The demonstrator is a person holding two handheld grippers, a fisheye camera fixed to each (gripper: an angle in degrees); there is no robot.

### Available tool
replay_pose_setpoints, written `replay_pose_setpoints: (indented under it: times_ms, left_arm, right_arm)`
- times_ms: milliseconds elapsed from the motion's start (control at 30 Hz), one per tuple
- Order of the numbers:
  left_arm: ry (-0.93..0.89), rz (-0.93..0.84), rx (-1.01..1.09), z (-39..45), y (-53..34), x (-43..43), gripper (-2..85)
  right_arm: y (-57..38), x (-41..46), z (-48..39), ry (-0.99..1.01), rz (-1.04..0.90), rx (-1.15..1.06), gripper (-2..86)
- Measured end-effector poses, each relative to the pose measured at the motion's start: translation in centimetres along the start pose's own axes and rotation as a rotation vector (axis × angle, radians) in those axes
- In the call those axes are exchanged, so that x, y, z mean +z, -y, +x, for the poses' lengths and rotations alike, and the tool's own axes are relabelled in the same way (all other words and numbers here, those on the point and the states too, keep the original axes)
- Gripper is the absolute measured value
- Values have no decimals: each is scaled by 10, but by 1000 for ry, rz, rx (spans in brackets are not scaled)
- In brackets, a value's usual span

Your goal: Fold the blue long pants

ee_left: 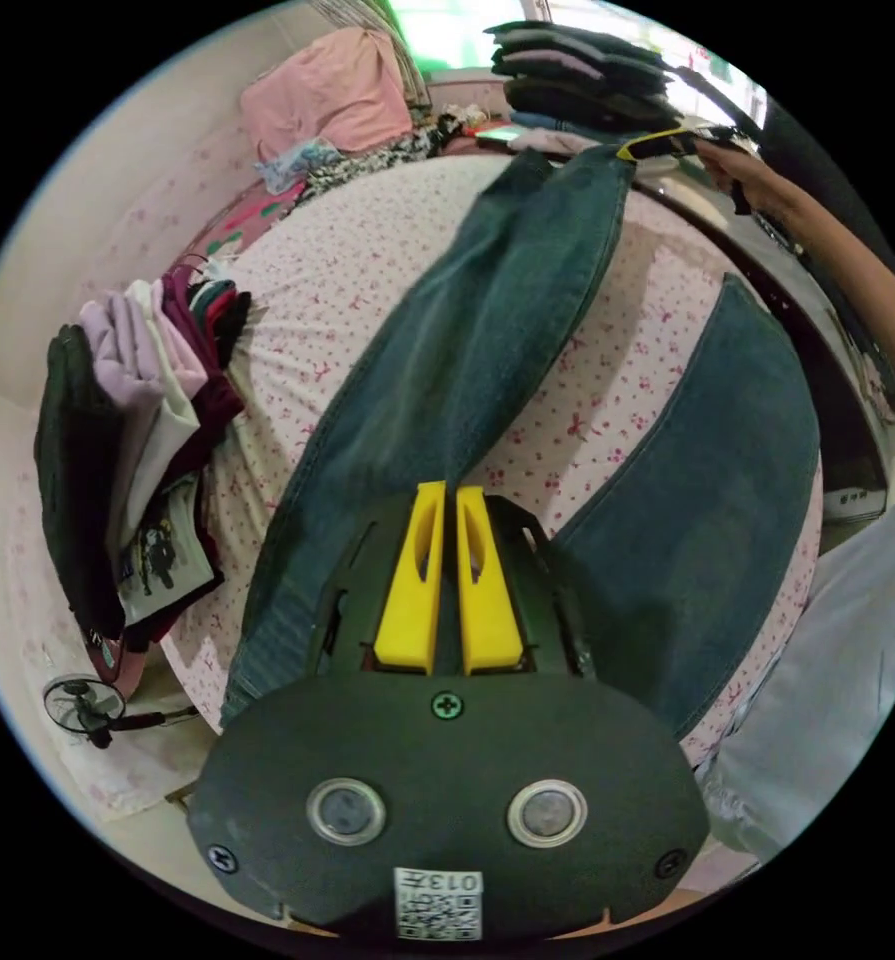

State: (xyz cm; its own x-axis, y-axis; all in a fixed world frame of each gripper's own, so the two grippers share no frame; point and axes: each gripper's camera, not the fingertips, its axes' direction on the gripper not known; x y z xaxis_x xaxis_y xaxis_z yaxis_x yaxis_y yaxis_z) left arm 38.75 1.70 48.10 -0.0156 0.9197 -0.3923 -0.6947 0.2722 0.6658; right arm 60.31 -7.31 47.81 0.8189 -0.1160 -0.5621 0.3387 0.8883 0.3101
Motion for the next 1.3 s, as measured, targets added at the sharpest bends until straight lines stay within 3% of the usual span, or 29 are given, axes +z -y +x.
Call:
replay_pose_setpoints:
  times_ms: [133,333,467,633,833,1067,1300]
  left_arm:
    - [-16,87,51,13,-14,-21,15]
    - [-225,-25,78,32,-18,24,46]
    - [-303,74,-21,-7,-26,-7,48]
    - [4,-12,-261,-87,-36,-7,43]
    - [140,-166,-313,-140,-38,6,80]
    - [194,-266,-204,-171,-35,0,110]
    - [23,-362,-49,-185,-22,9,67]
  right_arm:
    - [-45,-48,2,-24,69,-29,29]
    - [-124,34,30,-54,-239,136,30]
    - [-112,18,32,-138,-116,139,71]
    - [-46,25,12,-48,-22,23,80]
    - [32,81,-4,-21,-86,-63,93]
    - [64,120,-14,18,-230,-107,92]
    - [66,105,-43,1,-226,-178,36]
